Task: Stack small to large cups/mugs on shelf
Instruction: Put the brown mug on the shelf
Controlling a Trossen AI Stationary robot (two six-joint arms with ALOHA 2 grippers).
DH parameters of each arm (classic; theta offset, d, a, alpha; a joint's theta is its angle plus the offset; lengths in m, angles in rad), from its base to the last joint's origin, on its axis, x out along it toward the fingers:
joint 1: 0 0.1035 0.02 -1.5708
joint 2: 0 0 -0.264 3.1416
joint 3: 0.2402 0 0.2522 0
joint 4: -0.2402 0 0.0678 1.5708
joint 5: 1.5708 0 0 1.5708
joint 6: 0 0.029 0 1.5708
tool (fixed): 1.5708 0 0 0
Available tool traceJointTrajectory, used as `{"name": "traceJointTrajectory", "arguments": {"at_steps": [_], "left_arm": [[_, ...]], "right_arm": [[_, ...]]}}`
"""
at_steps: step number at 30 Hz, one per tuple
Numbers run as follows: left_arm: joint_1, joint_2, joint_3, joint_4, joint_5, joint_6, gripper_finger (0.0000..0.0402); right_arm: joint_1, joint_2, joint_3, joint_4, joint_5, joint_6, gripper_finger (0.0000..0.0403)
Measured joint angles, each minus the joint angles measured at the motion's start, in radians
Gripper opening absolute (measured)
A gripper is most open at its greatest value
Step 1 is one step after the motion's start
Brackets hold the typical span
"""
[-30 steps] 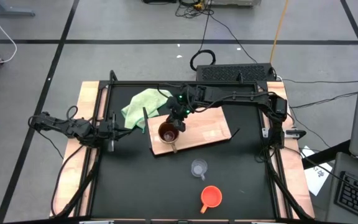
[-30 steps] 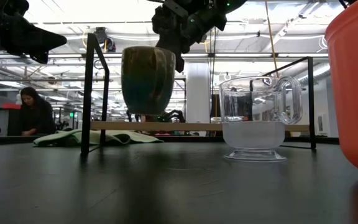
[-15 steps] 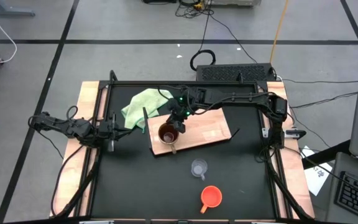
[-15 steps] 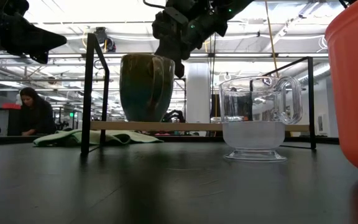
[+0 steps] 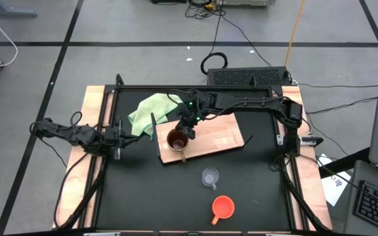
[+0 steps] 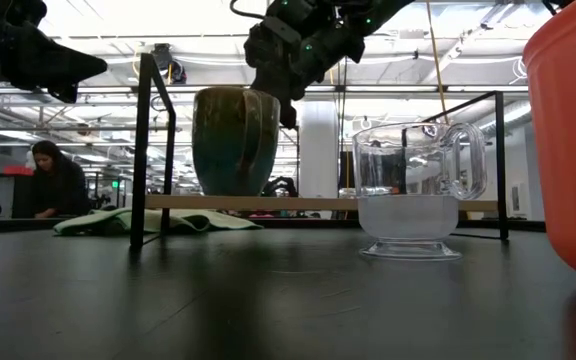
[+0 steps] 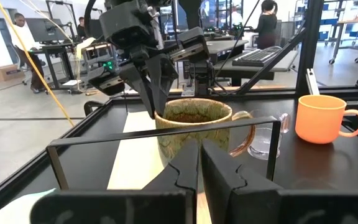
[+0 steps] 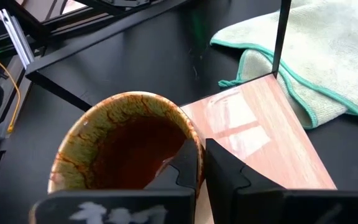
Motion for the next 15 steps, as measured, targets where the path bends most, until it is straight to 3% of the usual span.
{"name": "traceJointTrajectory", "arguments": {"at_steps": [15], "left_arm": [[0.000, 0.000, 0.000, -0.009, 0.000, 0.000, 0.0021]], "right_arm": [[0.000, 0.002, 0.000, -0.005, 0.000, -0.004, 0.0021]]}}
